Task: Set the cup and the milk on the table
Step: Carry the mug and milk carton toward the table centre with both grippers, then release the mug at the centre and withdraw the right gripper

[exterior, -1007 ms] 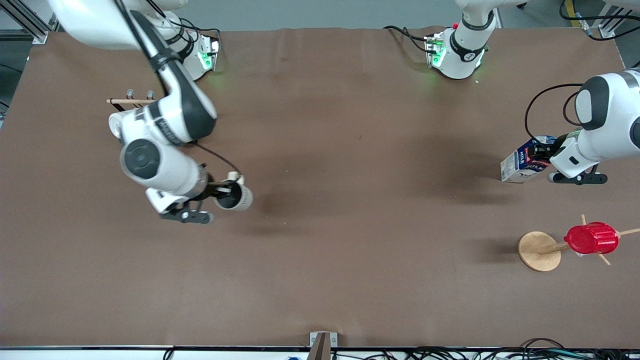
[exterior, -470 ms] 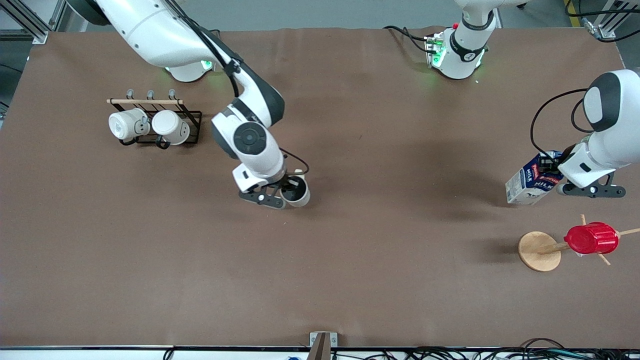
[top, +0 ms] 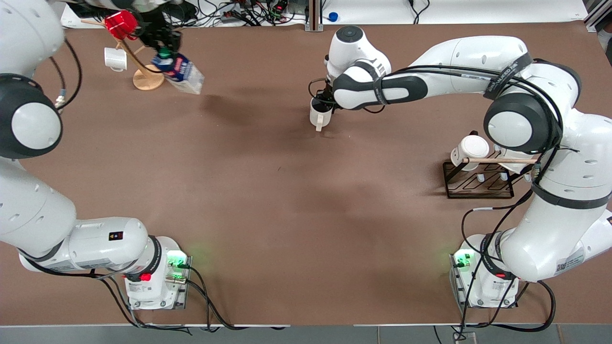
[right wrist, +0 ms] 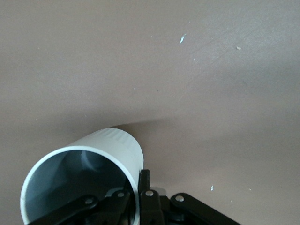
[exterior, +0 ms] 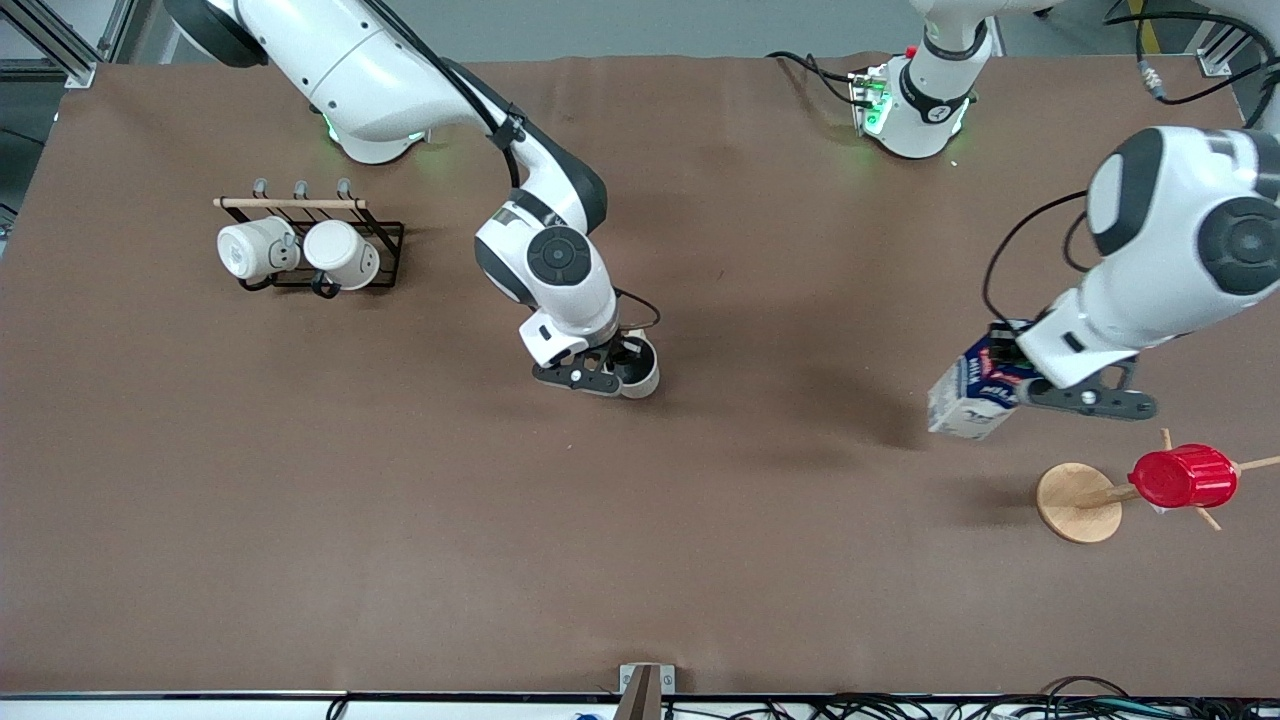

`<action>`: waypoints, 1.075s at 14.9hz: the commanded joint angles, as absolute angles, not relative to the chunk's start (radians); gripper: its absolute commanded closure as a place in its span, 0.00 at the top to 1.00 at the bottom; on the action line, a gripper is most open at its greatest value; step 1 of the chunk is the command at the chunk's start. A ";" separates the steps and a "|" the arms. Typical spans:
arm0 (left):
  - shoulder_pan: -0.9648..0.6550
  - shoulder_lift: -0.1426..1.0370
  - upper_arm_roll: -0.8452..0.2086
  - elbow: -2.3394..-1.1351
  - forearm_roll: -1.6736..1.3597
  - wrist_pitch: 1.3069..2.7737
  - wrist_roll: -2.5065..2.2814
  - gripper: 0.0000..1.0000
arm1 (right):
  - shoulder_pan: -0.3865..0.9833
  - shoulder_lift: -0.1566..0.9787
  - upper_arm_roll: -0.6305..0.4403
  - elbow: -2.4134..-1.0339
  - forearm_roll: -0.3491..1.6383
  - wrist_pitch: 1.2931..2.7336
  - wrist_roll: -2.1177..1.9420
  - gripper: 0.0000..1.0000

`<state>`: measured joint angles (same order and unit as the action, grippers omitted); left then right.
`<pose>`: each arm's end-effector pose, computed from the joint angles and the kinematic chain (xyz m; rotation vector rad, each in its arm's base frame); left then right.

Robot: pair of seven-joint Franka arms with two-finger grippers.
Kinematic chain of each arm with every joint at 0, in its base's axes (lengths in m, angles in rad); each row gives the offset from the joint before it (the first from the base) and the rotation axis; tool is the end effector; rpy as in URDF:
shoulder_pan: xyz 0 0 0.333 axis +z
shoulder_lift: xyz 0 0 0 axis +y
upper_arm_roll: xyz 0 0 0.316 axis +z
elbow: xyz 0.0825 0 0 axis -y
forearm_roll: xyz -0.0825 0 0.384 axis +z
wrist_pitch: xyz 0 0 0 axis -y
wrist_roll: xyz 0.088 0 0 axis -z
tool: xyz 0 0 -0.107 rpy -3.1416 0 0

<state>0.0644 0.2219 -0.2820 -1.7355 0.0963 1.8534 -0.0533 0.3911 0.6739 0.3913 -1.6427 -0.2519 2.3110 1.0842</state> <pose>0.6018 -0.1143 0.4440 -3.0822 0.2967 0.1389 0.5173 0.4588 0.2489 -3.0508 0.3363 0.0111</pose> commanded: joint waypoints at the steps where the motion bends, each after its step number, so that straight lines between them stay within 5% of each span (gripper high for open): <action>1: -0.032 0.293 -0.295 -1.651 0.087 1.825 -0.203 0.18 | 0.387 0.689 0.397 -1.628 -0.288 2.316 1.120 0.52; 3: -0.101 0.346 -0.295 -1.559 0.086 1.745 -0.261 0.18 | 0.384 0.686 0.397 -1.629 -0.288 2.312 1.120 1.00; 6: -0.187 0.449 -0.295 -1.447 0.055 1.657 -0.333 0.18 | 0.336 0.638 0.399 -1.629 -0.285 2.281 1.106 1.00; 14: -0.366 0.643 -0.291 -1.289 0.052 1.684 -0.546 0.18 | 0.043 0.270 0.388 -1.631 -0.282 1.919 0.935 1.00; 16: -0.397 0.666 -0.291 -1.273 0.052 1.719 -0.593 0.19 | 0.023 0.210 0.294 -1.631 -0.265 1.898 0.766 1.00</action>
